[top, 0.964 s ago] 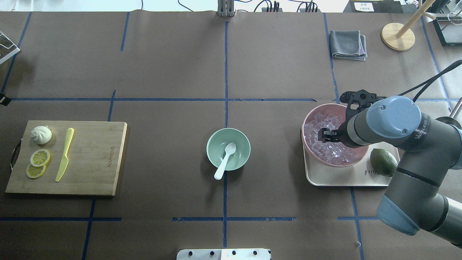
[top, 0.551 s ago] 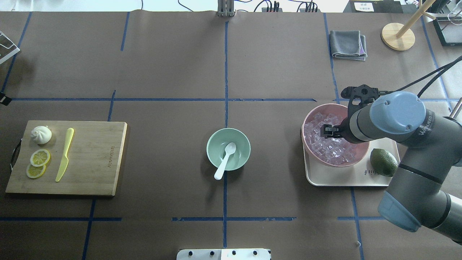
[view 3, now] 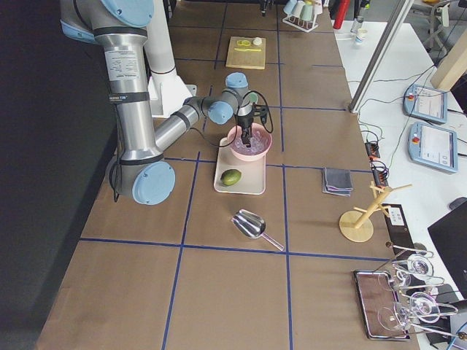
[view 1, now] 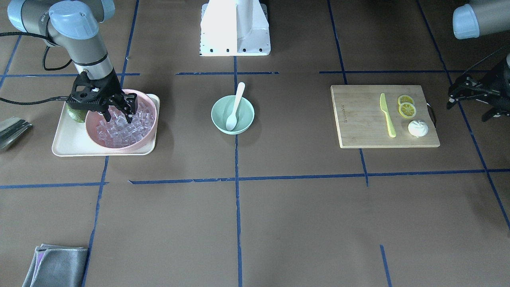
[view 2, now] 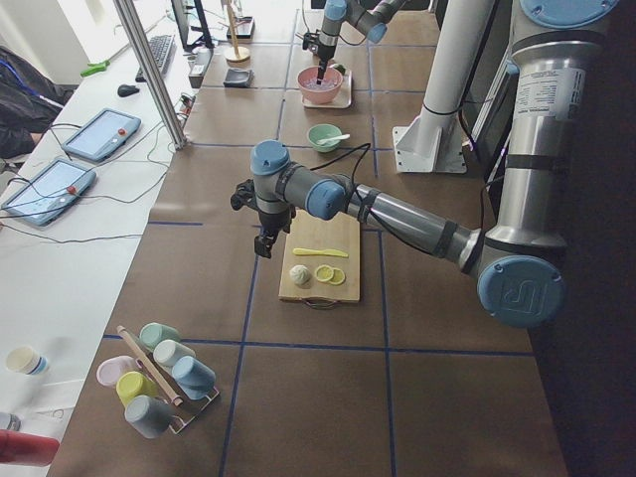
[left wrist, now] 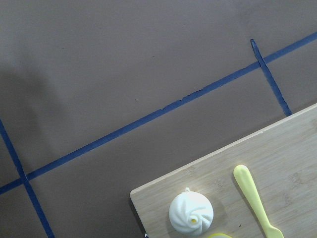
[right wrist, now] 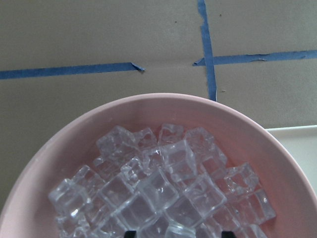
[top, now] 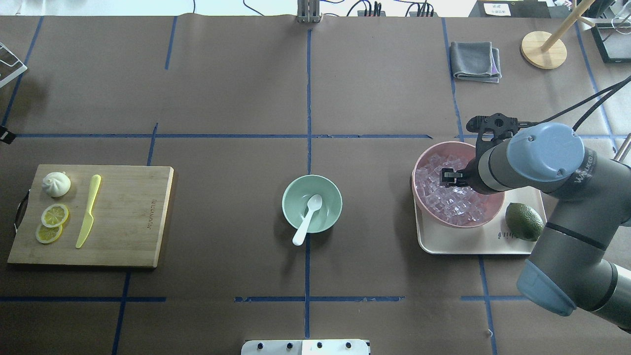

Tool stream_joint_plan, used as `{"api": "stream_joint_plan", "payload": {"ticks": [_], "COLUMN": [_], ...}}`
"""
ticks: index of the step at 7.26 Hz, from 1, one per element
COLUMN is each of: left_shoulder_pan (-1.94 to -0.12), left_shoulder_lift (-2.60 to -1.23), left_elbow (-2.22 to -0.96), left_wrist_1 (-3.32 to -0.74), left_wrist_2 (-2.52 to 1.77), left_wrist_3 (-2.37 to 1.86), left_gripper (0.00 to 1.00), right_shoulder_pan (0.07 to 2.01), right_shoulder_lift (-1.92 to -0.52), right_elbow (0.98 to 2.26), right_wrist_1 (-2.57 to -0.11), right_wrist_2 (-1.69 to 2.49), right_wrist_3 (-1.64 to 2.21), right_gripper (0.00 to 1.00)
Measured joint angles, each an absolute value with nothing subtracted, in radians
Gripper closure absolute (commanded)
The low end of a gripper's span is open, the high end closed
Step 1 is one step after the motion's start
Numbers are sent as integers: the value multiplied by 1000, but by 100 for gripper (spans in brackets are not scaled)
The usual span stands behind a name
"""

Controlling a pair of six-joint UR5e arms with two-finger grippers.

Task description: Put spoon and ice into bowl

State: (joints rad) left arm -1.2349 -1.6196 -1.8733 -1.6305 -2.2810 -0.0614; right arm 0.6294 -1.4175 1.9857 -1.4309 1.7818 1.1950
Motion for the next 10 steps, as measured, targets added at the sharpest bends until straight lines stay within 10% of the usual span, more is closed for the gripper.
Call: {"api": "stream_joint_plan", "payload": {"ticks": [2,3,6,10], "left_shoulder_pan": [-1235,-1235,-1235,-1235], "left_shoulder_lift": [-1621,-1621,-1619,-1619], "left_elbow": [-1873,-1874,-1878,-1884], "left_wrist_1": [-1631,-1631,-1631,-1632], "left_wrist_2": [-2281,-2281,-2282,-2283], "left_wrist_3": [-61,-61,-61,-70], "left_gripper": [0,0,0,0], "right_shoulder_pan": [626,625,625,658], "right_shoulder_lift": [-1417,-1417,-1417,-1290], "right_elbow": [1981,1981,1984,2018], "right_wrist_1": [-1431,-1431,-1431,-1580], "right_wrist_2": [1781,1781,1780,1790], "right_wrist_3": [1195,1195,1199,1215], "right_gripper": [43,69,96,95]}}
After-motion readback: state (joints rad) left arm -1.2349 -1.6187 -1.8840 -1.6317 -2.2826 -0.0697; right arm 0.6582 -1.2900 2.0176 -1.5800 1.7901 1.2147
